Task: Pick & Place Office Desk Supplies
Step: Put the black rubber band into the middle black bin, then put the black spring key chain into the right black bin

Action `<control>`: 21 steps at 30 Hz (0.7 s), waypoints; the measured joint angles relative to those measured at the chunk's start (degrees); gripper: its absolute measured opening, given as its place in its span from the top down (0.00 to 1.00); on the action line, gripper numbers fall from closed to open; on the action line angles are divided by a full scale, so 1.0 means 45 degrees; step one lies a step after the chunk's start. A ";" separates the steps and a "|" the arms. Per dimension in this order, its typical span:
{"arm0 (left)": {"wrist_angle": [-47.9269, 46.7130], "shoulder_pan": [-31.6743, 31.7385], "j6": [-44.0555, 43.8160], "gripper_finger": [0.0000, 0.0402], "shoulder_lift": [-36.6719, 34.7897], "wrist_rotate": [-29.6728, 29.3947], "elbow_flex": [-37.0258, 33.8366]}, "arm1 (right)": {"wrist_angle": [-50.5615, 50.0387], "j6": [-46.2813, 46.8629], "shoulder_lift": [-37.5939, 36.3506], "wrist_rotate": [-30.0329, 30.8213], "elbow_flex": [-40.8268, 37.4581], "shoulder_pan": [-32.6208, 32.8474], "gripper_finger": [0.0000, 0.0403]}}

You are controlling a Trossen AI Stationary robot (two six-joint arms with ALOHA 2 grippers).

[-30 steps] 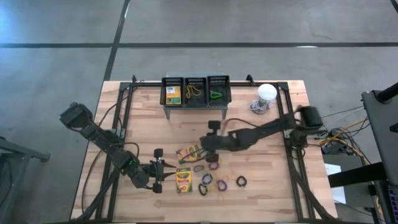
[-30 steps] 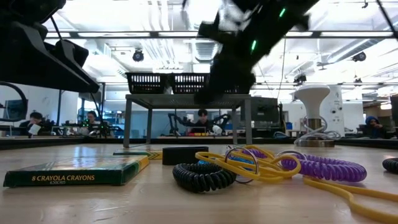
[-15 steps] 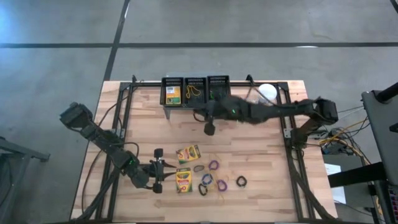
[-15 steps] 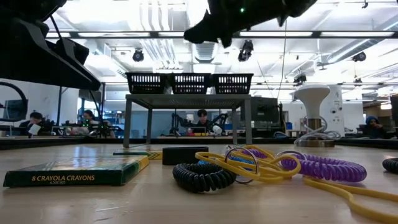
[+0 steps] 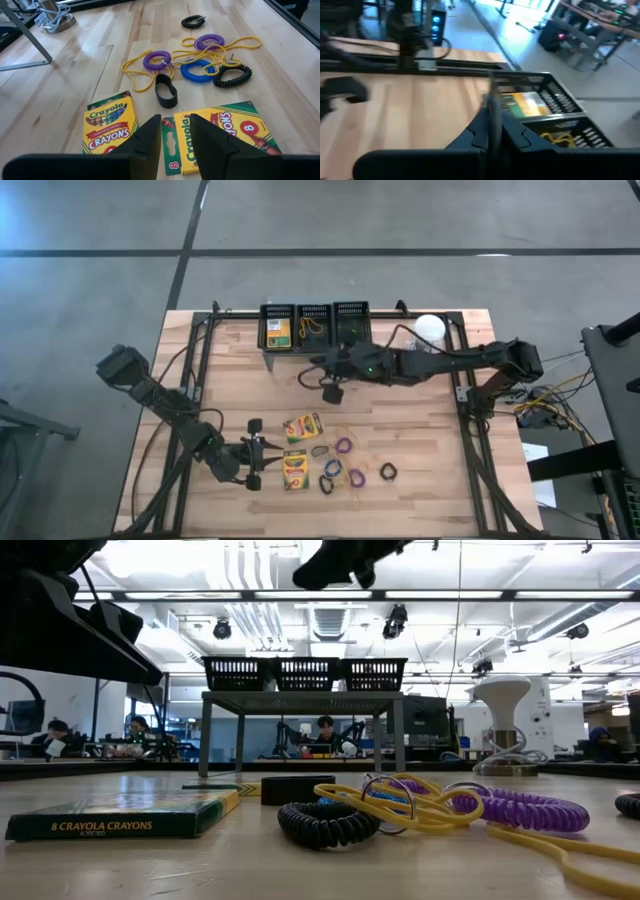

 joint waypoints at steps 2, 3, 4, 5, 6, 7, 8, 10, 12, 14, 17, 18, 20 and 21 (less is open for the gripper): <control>0.0047 0.0000 0.0000 0.74 0.0000 0.0000 0.0000 | 0.0455 0.0096 0.0411 -0.0010 0.0375 -0.0585 0.98; 0.0099 0.0000 0.0005 0.74 0.0000 0.0000 0.0000 | 0.0568 0.0307 0.0546 -0.0022 0.0559 -0.0961 0.98; 0.0147 0.0001 0.0014 0.74 0.0000 -0.0001 0.0000 | 0.0412 0.0450 0.0786 -0.0012 0.0671 -0.1357 0.98; 0.0176 0.0010 0.0010 0.74 0.0000 0.0000 0.0000 | 0.0396 0.0477 0.1137 0.0024 0.0971 -0.1742 0.98; 0.0158 0.0010 0.0012 0.74 0.0000 0.0000 0.0000 | 0.0451 0.0479 0.1467 0.0032 0.1270 -0.2131 0.97; 0.0138 0.0010 0.0015 0.74 0.0000 0.0000 -0.0005 | 0.0063 0.0565 0.1764 0.0042 0.1489 -0.2511 0.97; 0.0191 0.0019 0.0015 0.74 0.0034 0.0000 0.0000 | -0.0517 0.0702 0.2096 0.0043 0.1792 -0.2857 0.96; 0.0160 0.0024 0.0046 0.74 0.0058 0.0002 -0.0004 | -0.1263 0.1017 0.2705 -0.0472 0.2684 -0.3477 0.91; 0.0196 0.0062 0.0044 0.74 0.0103 0.0097 0.0008 | -0.2832 0.1729 0.3186 -0.1337 0.3657 -0.4069 0.85; 0.0135 0.0068 0.0044 0.74 0.0116 0.0102 -0.0010 | -0.4058 0.2334 0.3644 -0.2190 0.4572 -0.4517 0.77; 0.0074 0.0073 0.0039 0.74 0.0146 0.0141 0.0000 | -0.5514 0.2871 0.4222 -0.2526 0.5581 -0.4849 0.66; 0.0075 0.0068 0.0034 0.74 0.0146 0.0141 0.0000 | -0.5994 0.2909 0.4340 -0.2528 0.5860 -0.4864 0.62; 0.0012 0.0073 -0.0013 0.74 0.0146 0.0141 0.0000 | -0.6437 0.2914 0.4456 -0.2550 0.6410 -0.4835 0.57; 0.0007 0.0070 -0.0018 0.74 0.0154 0.0144 0.0000 | -0.6658 0.2914 0.4491 -0.2569 0.6668 -0.4776 0.54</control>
